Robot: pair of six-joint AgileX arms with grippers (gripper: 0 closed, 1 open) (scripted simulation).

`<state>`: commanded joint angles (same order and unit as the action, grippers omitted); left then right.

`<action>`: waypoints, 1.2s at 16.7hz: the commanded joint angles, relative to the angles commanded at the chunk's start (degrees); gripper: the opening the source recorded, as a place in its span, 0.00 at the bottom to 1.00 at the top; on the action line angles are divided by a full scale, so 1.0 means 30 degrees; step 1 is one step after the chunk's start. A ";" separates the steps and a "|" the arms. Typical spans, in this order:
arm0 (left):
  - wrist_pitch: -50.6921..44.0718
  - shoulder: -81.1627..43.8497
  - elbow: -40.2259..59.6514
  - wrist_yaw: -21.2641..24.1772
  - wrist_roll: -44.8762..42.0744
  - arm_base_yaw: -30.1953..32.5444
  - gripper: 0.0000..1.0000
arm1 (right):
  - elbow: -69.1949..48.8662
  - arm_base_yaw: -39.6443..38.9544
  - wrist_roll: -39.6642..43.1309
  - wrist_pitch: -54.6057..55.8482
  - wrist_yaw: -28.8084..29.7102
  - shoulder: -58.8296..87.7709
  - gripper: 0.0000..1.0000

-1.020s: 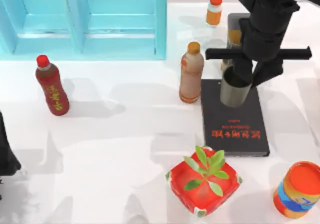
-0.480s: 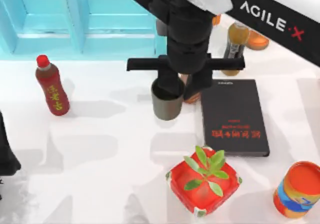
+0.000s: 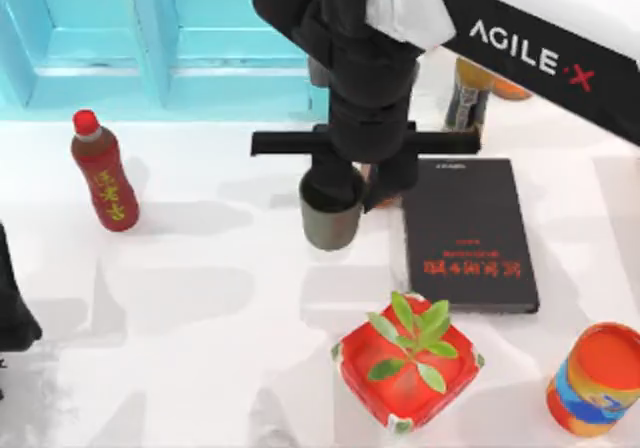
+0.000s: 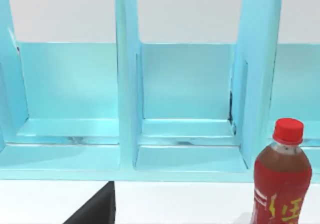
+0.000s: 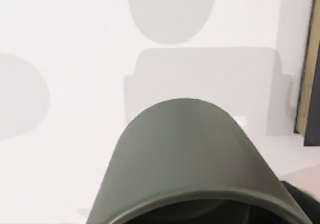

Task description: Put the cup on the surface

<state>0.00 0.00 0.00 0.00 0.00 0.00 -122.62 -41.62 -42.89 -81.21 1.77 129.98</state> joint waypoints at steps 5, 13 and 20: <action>0.0000 0.0000 0.0000 0.0000 0.0000 0.0000 1.00 | 0.2902 -0.0219 -0.0189 0.3077 0.0051 0.0256 0.00; 0.0000 0.0000 0.0000 0.0000 0.0000 0.0000 1.00 | 0.3061 -0.0233 -0.0200 0.3237 0.0054 0.0280 0.30; 0.0000 0.0000 0.0000 0.0000 0.0000 0.0000 1.00 | 0.3061 -0.0233 -0.0200 0.3237 0.0054 0.0280 0.83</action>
<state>0.00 0.00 0.00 0.00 0.00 0.00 -113.43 -42.32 -43.49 -71.50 1.94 130.82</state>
